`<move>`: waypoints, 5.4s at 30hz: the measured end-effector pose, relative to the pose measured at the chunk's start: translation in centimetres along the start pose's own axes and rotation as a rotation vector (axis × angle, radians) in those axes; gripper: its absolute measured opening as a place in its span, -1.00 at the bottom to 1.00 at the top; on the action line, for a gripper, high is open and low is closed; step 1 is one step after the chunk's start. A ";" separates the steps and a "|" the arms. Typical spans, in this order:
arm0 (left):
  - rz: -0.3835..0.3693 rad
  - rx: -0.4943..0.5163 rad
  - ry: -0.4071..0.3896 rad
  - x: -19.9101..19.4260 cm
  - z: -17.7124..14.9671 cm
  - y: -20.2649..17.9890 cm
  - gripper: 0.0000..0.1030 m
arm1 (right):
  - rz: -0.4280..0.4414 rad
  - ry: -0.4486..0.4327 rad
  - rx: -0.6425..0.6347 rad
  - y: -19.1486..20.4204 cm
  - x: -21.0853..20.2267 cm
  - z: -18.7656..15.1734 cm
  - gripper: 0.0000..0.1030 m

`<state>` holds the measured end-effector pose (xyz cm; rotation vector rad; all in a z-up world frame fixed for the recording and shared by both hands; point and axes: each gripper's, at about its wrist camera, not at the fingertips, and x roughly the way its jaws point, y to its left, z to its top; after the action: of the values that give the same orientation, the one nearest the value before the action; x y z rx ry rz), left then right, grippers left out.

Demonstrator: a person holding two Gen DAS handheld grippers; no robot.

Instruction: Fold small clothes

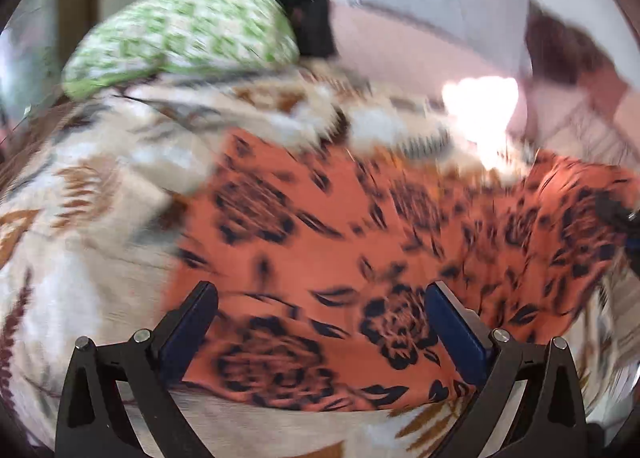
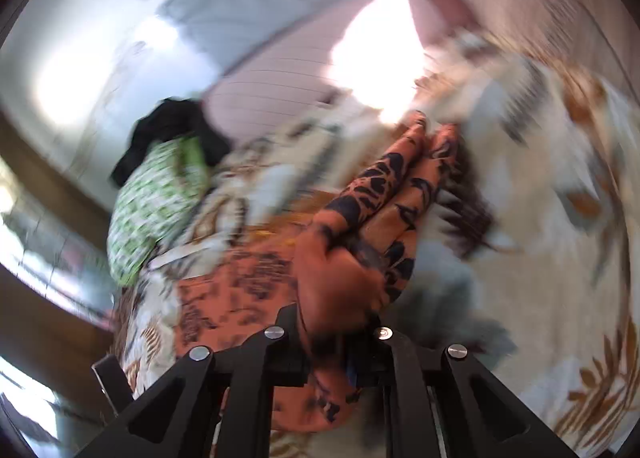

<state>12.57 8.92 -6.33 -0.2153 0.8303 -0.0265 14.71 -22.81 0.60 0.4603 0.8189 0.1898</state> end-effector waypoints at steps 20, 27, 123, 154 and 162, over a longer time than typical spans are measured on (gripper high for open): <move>-0.248 -0.264 -0.009 -3.1 -0.9 11.3 0.99 | 0.226 0.171 -0.158 10.2 6.3 -9.2 0.69; -0.458 -0.312 0.257 5.6 1.9 1.6 0.99 | 0.195 0.054 -0.042 2.7 1.3 -7.1 0.69; -0.248 -0.083 0.136 5.2 6.3 7.4 -0.70 | 0.323 0.277 -0.093 5.0 11.8 -6.8 0.70; -0.023 0.121 0.142 6.2 1.5 2.7 0.09 | 0.521 0.418 0.373 -2.7 17.3 -6.3 0.42; -0.042 0.109 0.139 6.4 1.4 3.0 0.08 | 0.405 0.436 0.266 -2.7 16.4 -6.5 -0.13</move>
<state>17.68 11.41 -10.67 -0.1292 0.9598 -0.1274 20.95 -17.60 -15.28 0.8535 1.1792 0.5755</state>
